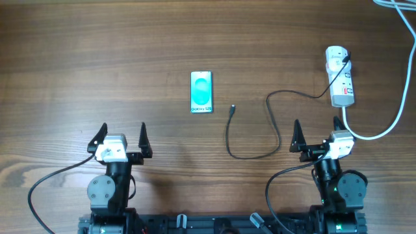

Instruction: Plug charger to phone and switch on socket

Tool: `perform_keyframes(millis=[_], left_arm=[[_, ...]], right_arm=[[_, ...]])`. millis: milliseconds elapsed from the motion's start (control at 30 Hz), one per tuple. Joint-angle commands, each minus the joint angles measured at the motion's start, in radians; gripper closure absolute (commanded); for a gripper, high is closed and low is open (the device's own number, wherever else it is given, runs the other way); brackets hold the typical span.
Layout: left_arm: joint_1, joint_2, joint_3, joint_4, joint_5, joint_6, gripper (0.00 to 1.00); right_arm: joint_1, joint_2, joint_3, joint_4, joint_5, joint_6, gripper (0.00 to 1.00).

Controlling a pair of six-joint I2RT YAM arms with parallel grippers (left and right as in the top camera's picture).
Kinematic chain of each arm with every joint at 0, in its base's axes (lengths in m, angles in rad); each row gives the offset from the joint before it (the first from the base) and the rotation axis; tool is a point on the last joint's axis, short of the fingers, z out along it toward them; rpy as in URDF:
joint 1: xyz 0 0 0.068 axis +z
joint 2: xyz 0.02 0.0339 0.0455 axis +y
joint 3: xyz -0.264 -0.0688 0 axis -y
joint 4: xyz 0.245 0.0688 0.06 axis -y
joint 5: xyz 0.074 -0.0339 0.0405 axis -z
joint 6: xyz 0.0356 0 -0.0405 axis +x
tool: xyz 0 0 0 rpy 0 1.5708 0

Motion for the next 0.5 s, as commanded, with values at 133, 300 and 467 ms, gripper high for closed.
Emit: perform_keyframes(millis=[133,300,467], left_arm=[[0.006,-0.011,-0.004,-0.001,0.001,0.015,0.00],[0.006,-0.011,-0.004,-0.001,0.001,0.015,0.00],[0.006,-0.011,-0.004,-0.001,0.001,0.015,0.00]], right_arm=[[-0.002,-0.008,-0.002,0.003,0.017,-0.012,0.00],[-0.002,-0.008,-0.002,0.003,0.017,-0.012,0.00],[-0.002,-0.008,-0.002,0.003,0.017,-0.012,0.00]])
